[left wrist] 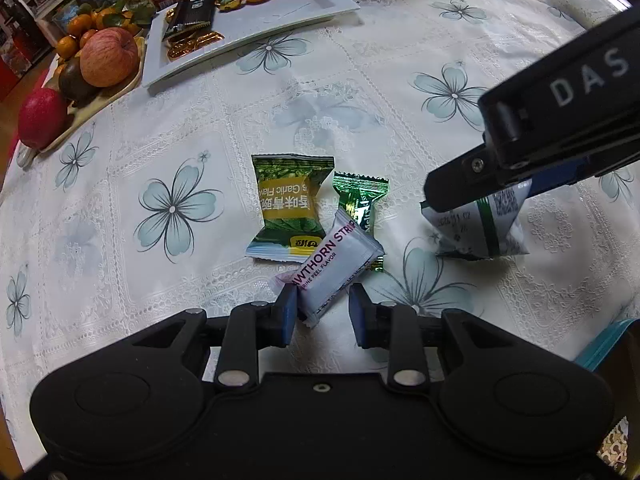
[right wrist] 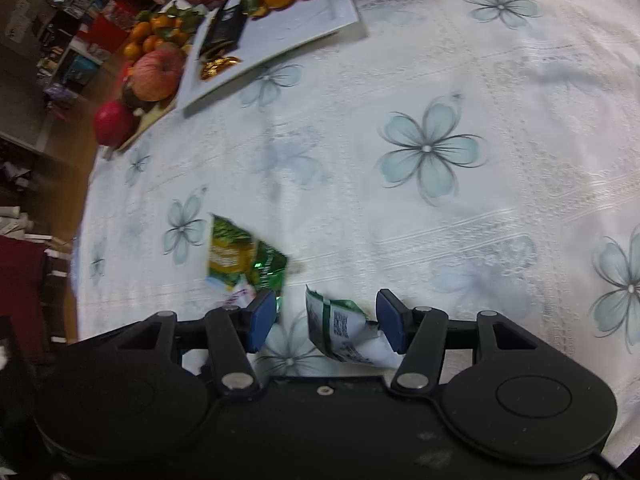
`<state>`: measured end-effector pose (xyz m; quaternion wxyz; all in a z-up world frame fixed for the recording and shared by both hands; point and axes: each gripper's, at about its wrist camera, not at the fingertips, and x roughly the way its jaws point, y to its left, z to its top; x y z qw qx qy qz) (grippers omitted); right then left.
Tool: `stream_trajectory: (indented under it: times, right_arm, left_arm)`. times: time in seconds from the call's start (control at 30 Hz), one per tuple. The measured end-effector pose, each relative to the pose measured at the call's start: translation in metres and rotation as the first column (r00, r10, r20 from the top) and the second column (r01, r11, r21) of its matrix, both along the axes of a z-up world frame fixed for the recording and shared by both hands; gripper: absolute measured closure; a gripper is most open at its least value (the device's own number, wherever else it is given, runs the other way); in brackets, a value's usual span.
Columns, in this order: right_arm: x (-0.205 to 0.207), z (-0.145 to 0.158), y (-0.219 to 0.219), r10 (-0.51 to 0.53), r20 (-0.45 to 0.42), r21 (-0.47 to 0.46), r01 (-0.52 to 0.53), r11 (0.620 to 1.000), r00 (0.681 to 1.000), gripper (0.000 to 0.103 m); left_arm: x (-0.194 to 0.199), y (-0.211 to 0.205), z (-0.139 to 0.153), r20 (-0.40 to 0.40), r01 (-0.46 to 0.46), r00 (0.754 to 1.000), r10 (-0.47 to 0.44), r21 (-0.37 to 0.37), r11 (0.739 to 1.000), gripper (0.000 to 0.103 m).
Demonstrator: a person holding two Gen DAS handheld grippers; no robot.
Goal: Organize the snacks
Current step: 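Grasp the Hawthorn strip packet with the left tool while the right tool grasps the green-white packet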
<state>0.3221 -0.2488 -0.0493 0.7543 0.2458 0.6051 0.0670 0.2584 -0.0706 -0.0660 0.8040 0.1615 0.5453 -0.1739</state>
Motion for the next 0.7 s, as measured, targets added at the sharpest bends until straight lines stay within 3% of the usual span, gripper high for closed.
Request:
stream_trajectory:
  times: [0.13, 0.27, 0.4, 0.5, 0.7]
  right_arm:
    - [0.0, 0.009, 0.015, 0.054, 0.011, 0.139, -0.055, 0.989, 0.998, 0.044]
    - [0.0, 0.01, 0.026, 0.083, 0.003, 0.151, -0.082, 0.985, 0.997, 0.044]
    - [-0.004, 0.016, 0.028, 0.107, 0.037, -0.008, -0.107, 0.994, 0.994, 0.044]
    - [-0.009, 0.016, 0.03, 0.166, 0.049, -0.155, -0.156, 0.975, 0.985, 0.044]
    - [-0.02, -0.003, 0.036, 0.264, -0.014, -0.19, -0.262, 0.946, 0.964, 0.044]
  left_arm:
    - [0.001, 0.012, 0.002, -0.032, -0.038, 0.999, 0.037, -0.038, 0.999, 0.064]
    - [0.003, 0.024, 0.005, -0.055, -0.078, 0.996, 0.074, -0.068, 0.995, 0.064]
    - [0.005, 0.033, 0.011, -0.066, -0.102, 0.993, 0.095, -0.099, 0.99, 0.064]
    - [0.01, 0.036, 0.016, -0.073, -0.111, 0.992, 0.103, -0.113, 0.987, 0.064]
    - [0.02, 0.047, 0.019, -0.089, -0.169, 0.983, 0.158, -0.134, 0.976, 0.064]
